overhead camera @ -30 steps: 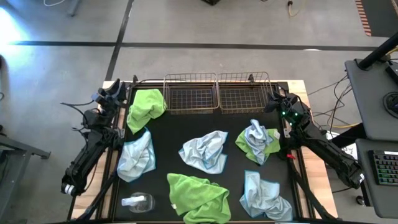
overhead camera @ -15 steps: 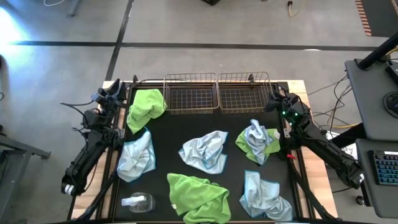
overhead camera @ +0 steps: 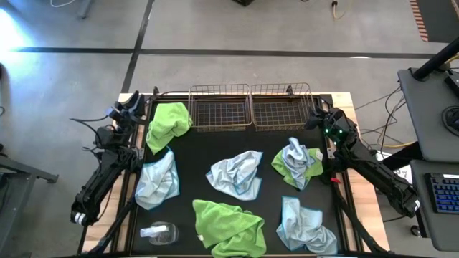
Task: Sort microfiber towel by color & place in baskets
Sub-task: Put the green microfiber cloth into the left wire basket
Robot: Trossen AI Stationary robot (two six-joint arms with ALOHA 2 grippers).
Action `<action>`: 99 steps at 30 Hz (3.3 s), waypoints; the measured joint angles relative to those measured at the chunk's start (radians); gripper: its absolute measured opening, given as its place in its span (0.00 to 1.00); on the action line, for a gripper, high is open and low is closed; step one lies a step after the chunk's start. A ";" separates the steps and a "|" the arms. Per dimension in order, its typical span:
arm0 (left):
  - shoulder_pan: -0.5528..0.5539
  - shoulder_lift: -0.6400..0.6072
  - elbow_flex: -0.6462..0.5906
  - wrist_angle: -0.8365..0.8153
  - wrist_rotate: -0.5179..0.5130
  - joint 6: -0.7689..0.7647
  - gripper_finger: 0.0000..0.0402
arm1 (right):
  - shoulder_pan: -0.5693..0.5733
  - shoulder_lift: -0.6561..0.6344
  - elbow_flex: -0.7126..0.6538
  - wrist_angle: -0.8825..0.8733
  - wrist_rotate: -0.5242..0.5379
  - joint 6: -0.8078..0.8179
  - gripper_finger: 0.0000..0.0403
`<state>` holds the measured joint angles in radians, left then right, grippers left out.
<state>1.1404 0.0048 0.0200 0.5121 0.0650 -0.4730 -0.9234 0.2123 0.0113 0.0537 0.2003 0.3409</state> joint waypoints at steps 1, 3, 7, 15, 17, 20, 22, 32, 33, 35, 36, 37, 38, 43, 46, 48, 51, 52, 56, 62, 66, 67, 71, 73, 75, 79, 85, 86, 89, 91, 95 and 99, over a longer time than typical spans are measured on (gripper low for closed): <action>0.000 0.000 0.000 0.000 0.000 -0.013 0.46 | 0.000 0.000 0.000 -0.001 -0.001 0.000 0.40; 0.000 0.000 0.000 0.000 0.000 -0.034 0.46 | 0.000 0.000 0.000 -0.001 -0.001 0.000 0.40; 0.000 0.000 0.000 0.000 0.000 -0.038 0.46 | 0.000 0.000 0.000 -0.002 -0.001 0.000 0.40; 0.000 0.000 0.000 0.002 -0.004 -0.007 0.46 | 0.000 0.000 0.000 -0.008 -0.002 0.000 0.40; 0.000 0.000 0.000 0.002 -0.004 -0.007 0.46 | 0.000 0.000 0.000 -0.009 -0.002 -0.002 0.40; 0.000 0.000 0.000 0.003 -0.005 -0.007 0.46 | 0.000 0.000 0.000 -0.010 -0.002 -0.001 0.40; 0.000 0.000 0.000 0.003 -0.004 -0.007 0.46 | 0.000 0.000 0.000 -0.011 -0.002 -0.002 0.40; 0.000 0.000 0.000 0.008 -0.021 -0.059 0.46 | 0.000 0.000 0.000 -0.013 -0.002 -0.001 0.40; 0.000 0.000 0.000 0.009 -0.021 -0.074 0.46 | 0.000 0.000 0.000 -0.013 -0.002 -0.001 0.40; 0.000 0.000 0.000 0.008 -0.022 -0.095 0.46 | 0.000 0.000 0.000 -0.015 -0.002 -0.002 0.40; 0.000 0.004 0.000 0.010 -0.024 -0.098 0.46 | 0.000 0.000 0.000 -0.015 -0.002 -0.001 0.40; 0.000 0.009 0.000 0.014 -0.028 -0.098 0.46 | 0.000 0.001 0.000 -0.015 -0.002 -0.001 0.40; 0.000 0.011 0.000 0.016 -0.030 -0.098 0.46 | 0.000 0.001 0.000 -0.015 -0.002 -0.001 0.40; 0.000 0.028 0.000 0.023 0.018 -0.150 0.46 | 0.000 0.001 0.000 -0.016 -0.002 -0.001 0.40; 0.000 0.048 0.000 0.028 0.100 -0.218 0.46 | 0.000 0.001 0.000 -0.017 -0.002 0.000 0.40; 0.000 0.066 0.006 0.025 0.163 -0.221 0.46 | 0.000 0.001 0.000 -0.017 -0.002 0.000 0.40; -0.001 0.109 0.067 -0.051 0.194 -0.174 0.46 | 0.000 0.001 0.000 -0.018 -0.002 0.000 0.40; -0.001 0.128 0.102 -0.100 0.194 -0.137 0.46 | 0.000 0.001 0.000 -0.018 -0.002 0.000 0.40; -0.001 0.223 0.287 -0.478 0.143 0.022 0.46 | 0.000 0.014 0.000 -0.020 -0.024 0.001 0.40; -0.001 0.367 0.492 -0.988 -0.028 0.117 0.46 | 0.000 0.051 0.000 -0.011 -0.018 0.004 0.40; -0.001 0.424 0.553 -1.095 -0.023 0.124 0.46 | 0.000 0.057 0.000 -0.009 -0.018 0.000 0.40; -0.001 0.436 0.562 -1.120 -0.022 0.125 0.46 | 0.000 0.057 0.000 -0.009 -0.018 0.000 0.40; -0.001 0.484 0.584 -1.246 -0.022 0.125 0.46 | 0.000 0.057 0.000 -0.010 -0.020 0.000 0.40; -0.001 0.505 0.581 -1.290 -0.022 0.124 0.46 | 0.000 0.057 0.000 -0.010 -0.021 0.000 0.40; -0.001 0.524 0.574 -1.305 -0.020 0.123 0.46 | 0.000 0.056 0.000 -0.011 -0.022 -0.001 0.40; -0.003 0.569 0.563 -1.313 0.000 0.121 0.46 | 0.000 0.056 0.000 -0.012 -0.024 -0.001 0.40; -0.032 0.643 0.573 -1.310 0.006 0.106 0.46 | 0.000 0.056 0.000 -0.012 -0.025 -0.001 0.40; -0.040 0.655 0.577 -1.304 0.006 0.104 0.46 | 0.000 0.056 0.000 -0.012 -0.025 -0.004 0.40; -0.071 0.689 0.603 -1.264 0.006 0.098 0.46 | 0.000 0.056 0.000 -0.012 -0.025 -0.014 0.40; -0.093 0.712 0.642 -1.240 0.006 0.104 0.46 | 0.000 0.056 0.000 -0.012 -0.025 -0.014 0.40; -0.127 0.761 0.755 -1.228 0.003 0.156 0.46 | 0.000 0.057 0.000 0.003 -0.044 -0.010 0.40; -0.144 0.807 0.834 -1.223 -0.004 0.222 0.46 | 0.000 0.064 0.042 -0.023 -0.193 0.018 0.40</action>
<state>0.9959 0.8118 0.8543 -0.7112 0.0611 -0.2507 -0.9233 0.2766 0.0530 0.0307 0.0071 0.3594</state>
